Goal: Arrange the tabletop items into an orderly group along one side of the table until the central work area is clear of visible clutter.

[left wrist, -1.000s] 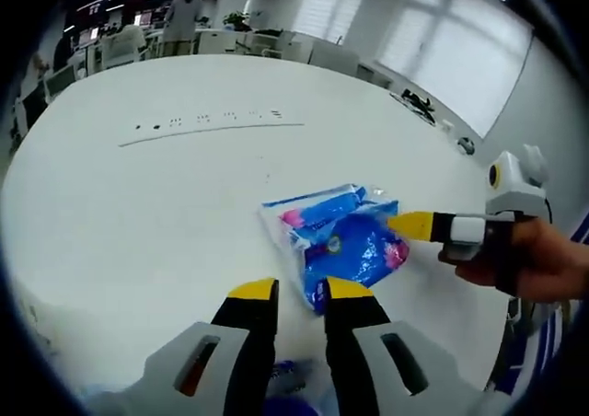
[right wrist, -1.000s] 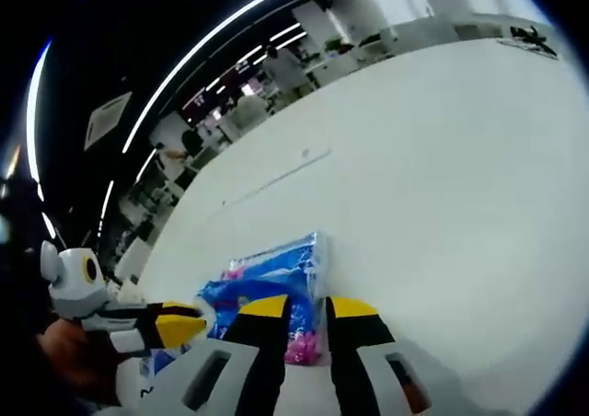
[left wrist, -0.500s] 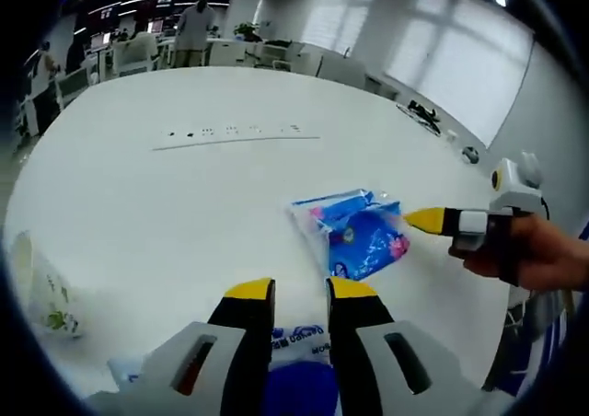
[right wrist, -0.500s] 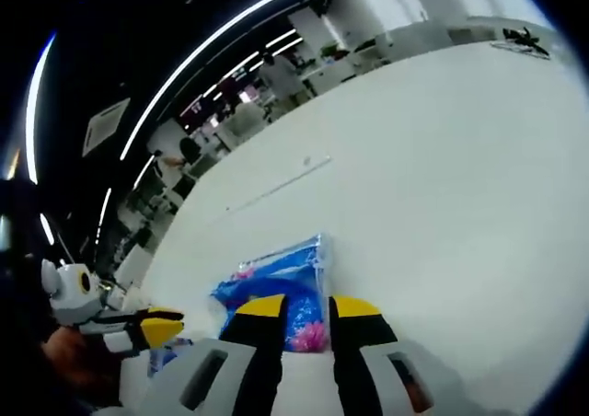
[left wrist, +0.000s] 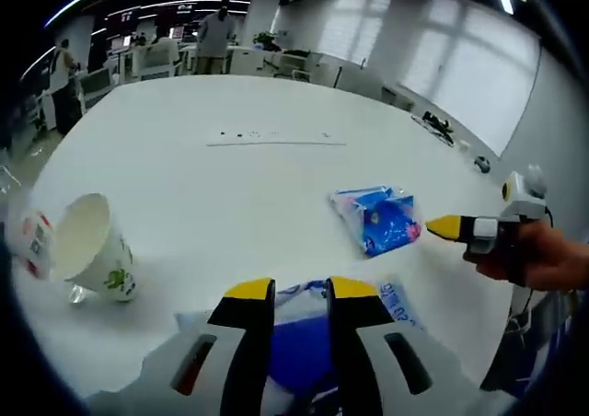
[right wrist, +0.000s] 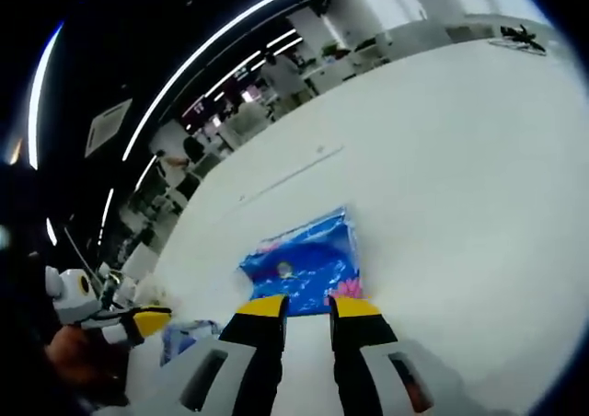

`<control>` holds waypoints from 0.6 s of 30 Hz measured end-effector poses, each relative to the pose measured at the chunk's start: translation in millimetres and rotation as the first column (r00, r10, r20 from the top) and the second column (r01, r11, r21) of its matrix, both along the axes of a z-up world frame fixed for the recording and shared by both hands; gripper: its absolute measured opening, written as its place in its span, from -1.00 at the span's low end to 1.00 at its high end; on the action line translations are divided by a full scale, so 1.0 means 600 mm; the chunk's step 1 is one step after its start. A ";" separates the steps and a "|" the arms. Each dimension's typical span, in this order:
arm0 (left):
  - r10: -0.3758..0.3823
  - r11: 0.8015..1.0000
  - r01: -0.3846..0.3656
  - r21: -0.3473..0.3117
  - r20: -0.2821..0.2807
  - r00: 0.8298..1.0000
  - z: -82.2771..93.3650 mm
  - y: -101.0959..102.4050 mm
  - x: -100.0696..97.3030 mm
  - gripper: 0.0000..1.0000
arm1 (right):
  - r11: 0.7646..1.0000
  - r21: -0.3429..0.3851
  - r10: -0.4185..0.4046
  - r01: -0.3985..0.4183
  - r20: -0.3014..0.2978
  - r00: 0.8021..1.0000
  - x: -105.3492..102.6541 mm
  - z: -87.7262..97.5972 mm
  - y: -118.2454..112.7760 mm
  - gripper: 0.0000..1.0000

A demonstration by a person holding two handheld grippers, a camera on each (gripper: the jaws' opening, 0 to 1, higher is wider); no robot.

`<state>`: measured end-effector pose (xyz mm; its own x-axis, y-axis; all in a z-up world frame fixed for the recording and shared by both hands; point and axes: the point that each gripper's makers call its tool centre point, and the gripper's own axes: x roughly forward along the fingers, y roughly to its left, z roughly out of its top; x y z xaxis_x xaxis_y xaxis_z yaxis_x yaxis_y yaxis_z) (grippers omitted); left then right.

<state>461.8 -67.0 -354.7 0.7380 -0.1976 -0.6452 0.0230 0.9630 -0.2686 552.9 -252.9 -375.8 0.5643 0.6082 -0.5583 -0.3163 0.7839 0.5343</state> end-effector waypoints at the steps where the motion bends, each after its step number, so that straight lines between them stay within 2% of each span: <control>1: 0.007 1.000 -0.007 0.002 0.004 1.000 0.003 0.007 -0.006 -0.60 | 1.000 0.001 0.003 -0.003 -0.001 1.000 -0.005 0.000 0.003 -0.69; 4: 0.022 1.000 -0.023 0.012 0.009 1.000 -0.003 0.031 -0.009 -0.59 | 1.000 -0.002 0.019 -0.019 -0.005 1.000 -0.033 0.006 0.016 -0.69; 5: 0.034 0.999 -0.034 0.014 0.012 0.999 0.004 0.034 -0.021 -0.60 | 1.000 -0.001 0.022 -0.022 -0.009 1.000 -0.040 0.007 0.017 -0.69; 8: 0.067 0.998 -0.068 0.014 0.014 0.998 0.006 0.055 -0.032 -0.61 | 1.000 -0.001 0.031 -0.031 -0.017 0.999 -0.050 0.003 0.019 -0.69; 18: 0.165 0.986 -0.165 -0.022 -0.017 0.986 -0.010 0.093 -0.113 -0.60 | 0.998 -0.008 0.068 -0.068 -0.051 0.996 -0.133 0.000 0.041 -0.69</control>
<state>394.1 -11.5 -360.9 0.7523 -0.0889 -0.6528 -0.1401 0.9466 -0.2903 473.1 -228.3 -375.7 0.4926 0.6386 -0.5912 -0.3418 0.7667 0.5435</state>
